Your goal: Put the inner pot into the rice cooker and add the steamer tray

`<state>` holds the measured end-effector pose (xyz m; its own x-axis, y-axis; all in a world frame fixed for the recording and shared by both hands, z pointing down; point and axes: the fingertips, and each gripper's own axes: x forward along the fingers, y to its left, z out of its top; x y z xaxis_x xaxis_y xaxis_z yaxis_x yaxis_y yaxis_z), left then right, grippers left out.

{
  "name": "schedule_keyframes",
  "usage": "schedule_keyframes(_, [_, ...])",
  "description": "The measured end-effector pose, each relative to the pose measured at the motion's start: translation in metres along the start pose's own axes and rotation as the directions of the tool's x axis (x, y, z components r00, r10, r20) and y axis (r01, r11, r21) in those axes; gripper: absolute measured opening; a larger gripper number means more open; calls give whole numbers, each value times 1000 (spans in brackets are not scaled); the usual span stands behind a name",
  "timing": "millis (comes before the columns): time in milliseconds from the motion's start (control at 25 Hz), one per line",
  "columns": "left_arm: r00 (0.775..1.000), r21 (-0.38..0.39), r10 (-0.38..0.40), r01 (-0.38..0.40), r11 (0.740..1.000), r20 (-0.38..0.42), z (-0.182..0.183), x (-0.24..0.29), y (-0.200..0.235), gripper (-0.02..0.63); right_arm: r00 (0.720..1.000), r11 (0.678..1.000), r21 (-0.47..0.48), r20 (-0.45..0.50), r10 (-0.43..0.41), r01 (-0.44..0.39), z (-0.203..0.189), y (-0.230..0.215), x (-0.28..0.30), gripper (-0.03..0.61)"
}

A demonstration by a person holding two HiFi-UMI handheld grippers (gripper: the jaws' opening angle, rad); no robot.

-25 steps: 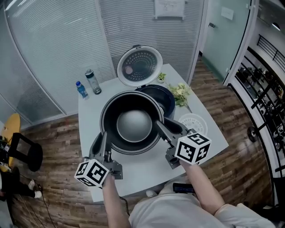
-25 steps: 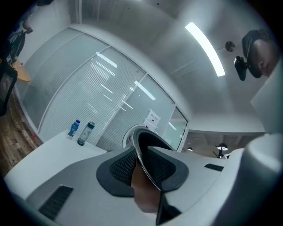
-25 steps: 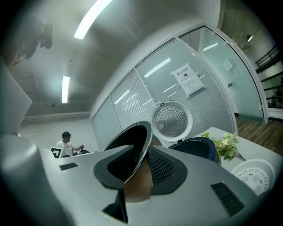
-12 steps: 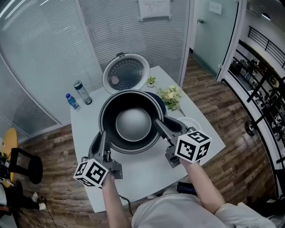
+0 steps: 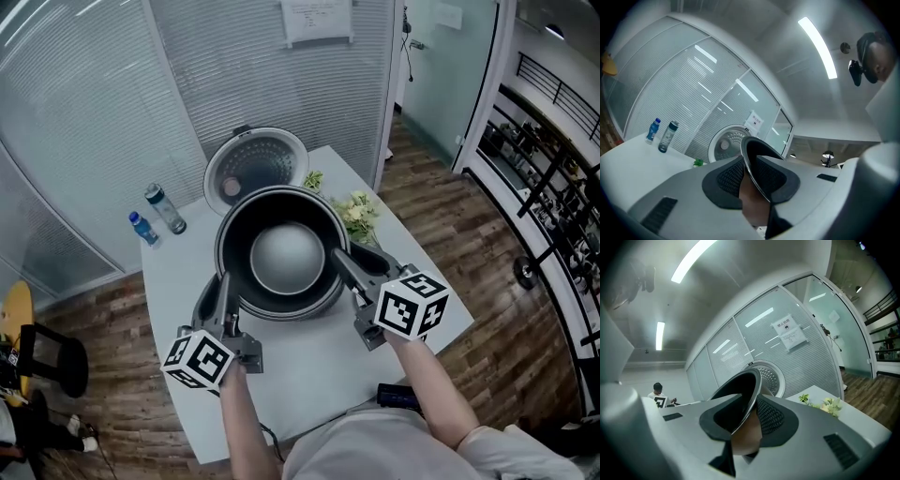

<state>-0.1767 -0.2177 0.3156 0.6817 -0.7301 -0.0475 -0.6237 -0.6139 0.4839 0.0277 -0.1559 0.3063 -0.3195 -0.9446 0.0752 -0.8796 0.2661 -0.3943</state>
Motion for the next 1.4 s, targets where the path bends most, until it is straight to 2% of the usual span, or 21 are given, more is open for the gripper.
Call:
schedule_keyframes(480, [999,-18,-15,14,1000,-45,-24,55,13,84,999,999,15,-20,-30,30,-1,-50,22,106])
schedule_keyframes(800, [996,-37,10,-13,999,-89,-44,81,31,84,998,997,60,-60,-34,37,-17,-81,44,106])
schedule_keyframes(1400, [990,-75,58,-67,995,-125,-61,88,60,84,990,994,102,-136,-22,36,-40,-93,69,106])
